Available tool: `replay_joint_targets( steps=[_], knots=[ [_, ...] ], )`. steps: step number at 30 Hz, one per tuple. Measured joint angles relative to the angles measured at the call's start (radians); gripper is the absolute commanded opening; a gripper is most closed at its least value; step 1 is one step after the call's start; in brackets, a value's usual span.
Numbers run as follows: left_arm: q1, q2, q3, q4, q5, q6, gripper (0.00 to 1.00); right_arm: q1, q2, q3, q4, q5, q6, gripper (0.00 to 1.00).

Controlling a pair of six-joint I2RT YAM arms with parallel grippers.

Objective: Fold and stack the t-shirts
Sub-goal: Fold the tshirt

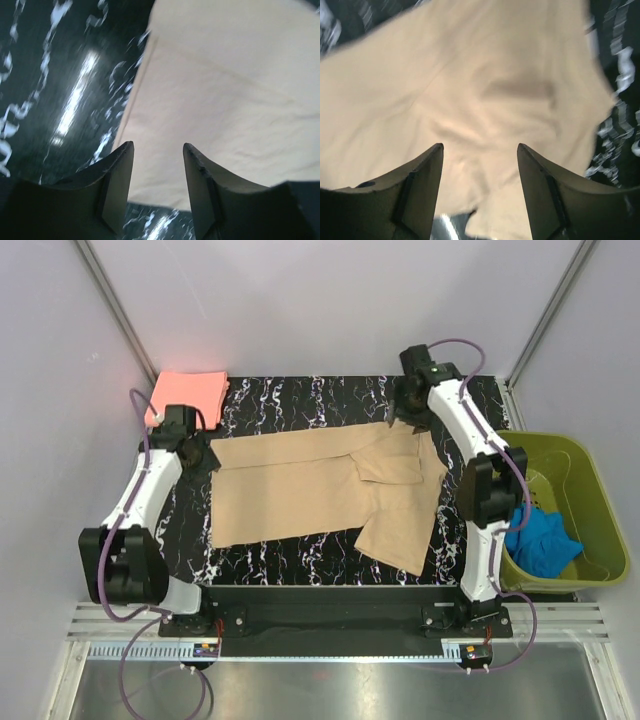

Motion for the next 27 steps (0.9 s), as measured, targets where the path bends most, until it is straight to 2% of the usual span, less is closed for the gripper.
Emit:
replay_joint_targets(
  steps=[4,7,15,19,27],
  knots=[
    [0.039,-0.090,-0.161,-0.034,0.005,-0.050,0.48,0.154,-0.210,-0.241,0.064,-0.089,-0.003,0.67],
    [0.051,-0.119,-0.251,-0.058,0.007,-0.104,0.49,0.206,-0.307,-0.352,0.074,-0.154,-0.003,0.67],
    [0.168,-0.143,-0.443,-0.038,0.068,-0.214,0.42,0.167,-0.533,-0.621,0.084,-0.182,0.006,0.67],
    [0.178,-0.124,-0.490,-0.002,0.108,-0.240,0.45,0.168,-0.629,-0.724,0.093,-0.188,0.017,0.68],
    [0.178,-0.161,-0.559,0.017,0.146,-0.258,0.47,0.168,-0.686,-0.794,0.096,-0.188,0.032,0.68]
  ],
)
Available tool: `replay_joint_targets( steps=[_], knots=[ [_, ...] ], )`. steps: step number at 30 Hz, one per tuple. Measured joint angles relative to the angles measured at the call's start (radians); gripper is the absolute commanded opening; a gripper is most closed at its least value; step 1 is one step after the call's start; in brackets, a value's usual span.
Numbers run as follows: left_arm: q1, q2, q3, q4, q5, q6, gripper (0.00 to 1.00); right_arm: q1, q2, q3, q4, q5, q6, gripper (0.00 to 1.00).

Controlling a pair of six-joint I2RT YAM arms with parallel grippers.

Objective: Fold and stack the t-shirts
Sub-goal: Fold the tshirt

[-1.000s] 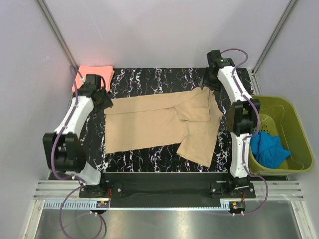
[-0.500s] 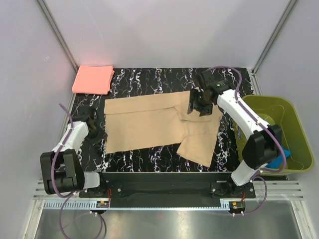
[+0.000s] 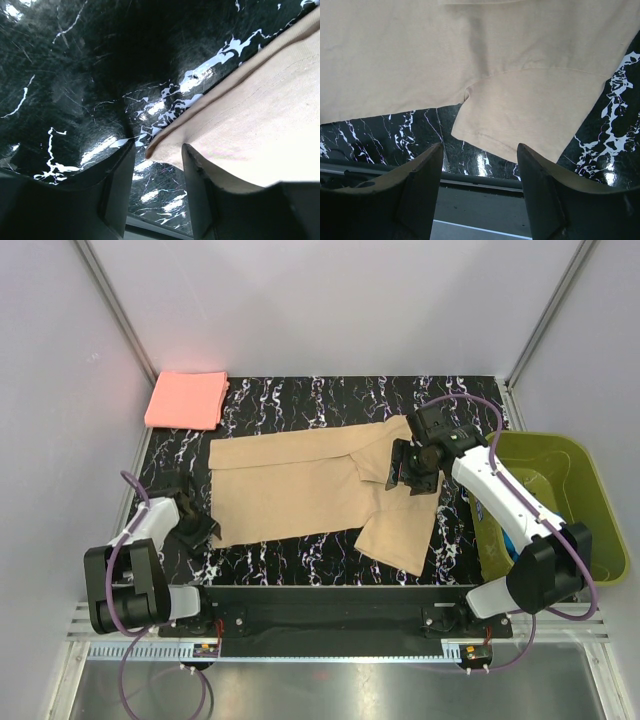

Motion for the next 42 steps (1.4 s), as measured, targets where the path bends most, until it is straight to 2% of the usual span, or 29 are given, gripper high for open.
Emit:
replay_joint_targets(
  steps=[4,5,7,8,11,16,18,21,28,32,42],
  knots=[
    [0.001,0.003,-0.005,0.005,0.009,-0.011,0.40,0.000,0.000,-0.002,0.003,0.000,0.004,0.68],
    [0.003,0.010,-0.005,0.007,0.011,-0.014,0.33,0.000,0.000,-0.002,0.003,0.000,0.005,0.68],
    [0.007,0.022,-0.003,0.009,0.019,-0.020,0.25,0.000,0.000,-0.002,0.003,0.000,0.006,0.68],
    [0.010,0.026,-0.002,0.009,0.023,-0.021,0.16,0.000,0.000,-0.003,0.003,0.000,0.006,0.68],
    [0.029,0.030,-0.002,0.015,0.039,-0.025,0.00,0.000,0.000,-0.007,0.003,0.000,0.006,0.68],
    [0.072,0.027,-0.002,0.019,0.051,-0.017,0.00,0.000,-0.001,-0.059,0.003,-0.003,0.008,0.66],
    [0.090,0.025,-0.002,0.022,0.044,-0.012,0.00,0.000,-0.002,-0.111,0.011,-0.011,0.016,0.57],
    [0.103,0.018,0.000,0.020,0.016,0.001,0.00,0.000,-0.002,-0.209,0.021,-0.018,0.048,0.51],
    [0.106,-0.015,0.000,0.008,-0.051,0.005,0.00,0.000,-0.002,-0.330,0.018,0.056,0.127,0.44],
    [0.112,-0.015,0.000,-0.002,-0.073,0.005,0.00,0.000,-0.002,-0.362,0.031,0.116,0.160,0.46],
    [0.114,-0.019,0.000,0.000,-0.076,0.004,0.00,-0.051,0.032,-0.470,0.079,0.124,0.202,0.49]
  ],
)
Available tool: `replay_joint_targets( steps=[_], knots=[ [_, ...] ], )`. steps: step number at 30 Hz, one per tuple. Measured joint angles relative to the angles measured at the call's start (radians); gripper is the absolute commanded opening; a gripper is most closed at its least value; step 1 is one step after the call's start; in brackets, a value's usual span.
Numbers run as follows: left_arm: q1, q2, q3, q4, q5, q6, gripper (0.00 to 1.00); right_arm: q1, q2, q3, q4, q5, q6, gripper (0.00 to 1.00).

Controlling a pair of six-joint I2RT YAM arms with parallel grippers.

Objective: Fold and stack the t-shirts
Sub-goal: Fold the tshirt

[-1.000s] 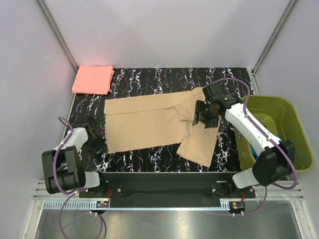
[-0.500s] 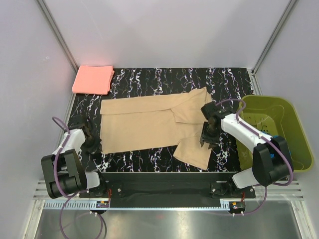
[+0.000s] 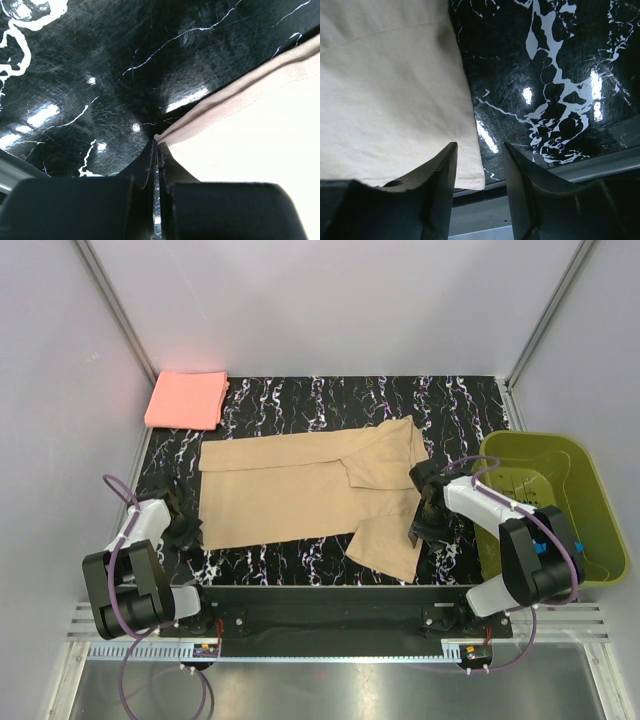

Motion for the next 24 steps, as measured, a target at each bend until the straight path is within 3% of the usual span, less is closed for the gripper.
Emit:
replay_joint_targets(
  steps=[9,13,19,24],
  knots=[
    [0.000,0.000,0.000,0.001,0.000,0.000,0.00,-0.014,0.034,-0.032,0.061,-0.028,0.010,0.46],
    [0.001,0.000,0.000,0.001,0.000,0.000,0.00,-0.015,0.034,-0.033,0.069,-0.037,0.022,0.39],
    [0.005,0.000,0.000,0.001,0.000,0.001,0.00,-0.015,0.034,-0.041,0.104,-0.062,0.052,0.15],
    [0.011,0.000,0.000,0.001,0.000,0.002,0.00,-0.016,0.034,-0.044,0.114,-0.076,0.074,0.16]
  ],
)
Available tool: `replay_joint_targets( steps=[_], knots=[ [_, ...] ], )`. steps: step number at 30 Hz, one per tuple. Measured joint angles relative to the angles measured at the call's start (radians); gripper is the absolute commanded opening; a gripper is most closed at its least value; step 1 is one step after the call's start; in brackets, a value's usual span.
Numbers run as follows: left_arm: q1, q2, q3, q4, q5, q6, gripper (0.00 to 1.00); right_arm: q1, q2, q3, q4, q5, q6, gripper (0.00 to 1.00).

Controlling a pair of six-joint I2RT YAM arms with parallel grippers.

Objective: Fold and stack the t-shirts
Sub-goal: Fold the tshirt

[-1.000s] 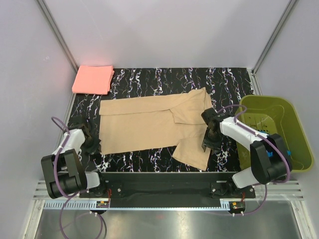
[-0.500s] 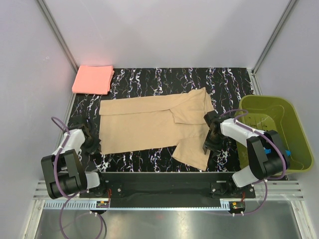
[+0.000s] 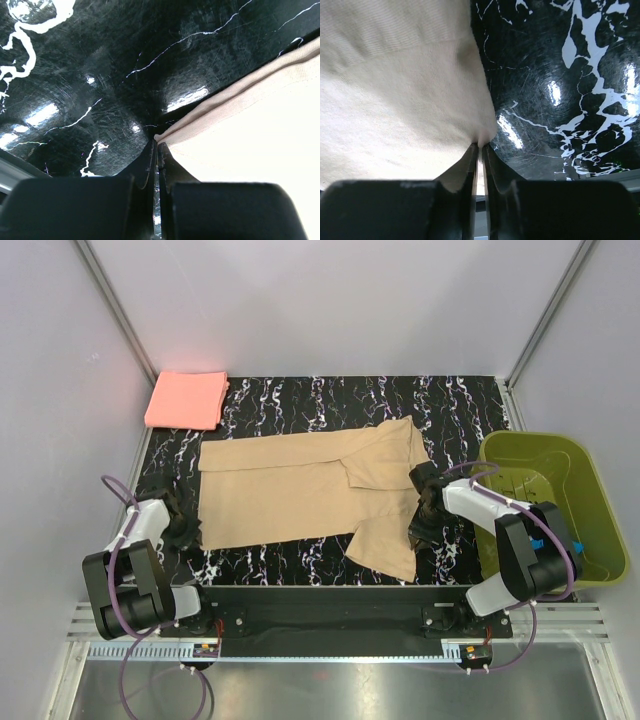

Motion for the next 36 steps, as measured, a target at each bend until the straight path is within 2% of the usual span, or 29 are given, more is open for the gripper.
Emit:
replay_joint_targets(
  steps=[2,5,11,18,22,29,36],
  knots=[
    [0.002,0.000,0.000,0.000,0.000,0.002,0.00,0.000,0.000,0.000,0.000,0.000,0.005,0.13],
    [0.004,0.000,0.000,0.000,0.000,0.002,0.00,0.000,0.000,0.000,-0.001,0.000,0.014,0.00],
    [0.005,-0.003,0.000,-0.010,-0.001,0.001,0.00,0.000,-0.026,0.000,-0.018,0.044,0.029,0.00],
    [0.006,-0.087,0.005,-0.078,-0.020,-0.037,0.00,-0.001,-0.195,0.028,-0.125,0.115,0.002,0.00],
    [0.006,-0.103,0.008,-0.111,-0.033,-0.060,0.00,-0.001,-0.230,0.056,-0.177,0.115,-0.020,0.00],
    [0.006,-0.105,0.032,-0.136,-0.037,-0.051,0.00,-0.046,-0.224,0.124,-0.220,0.105,-0.069,0.00],
    [-0.003,-0.069,0.143,-0.129,-0.036,-0.010,0.00,-0.112,-0.069,0.375,-0.192,0.092,-0.140,0.00]
  ],
)
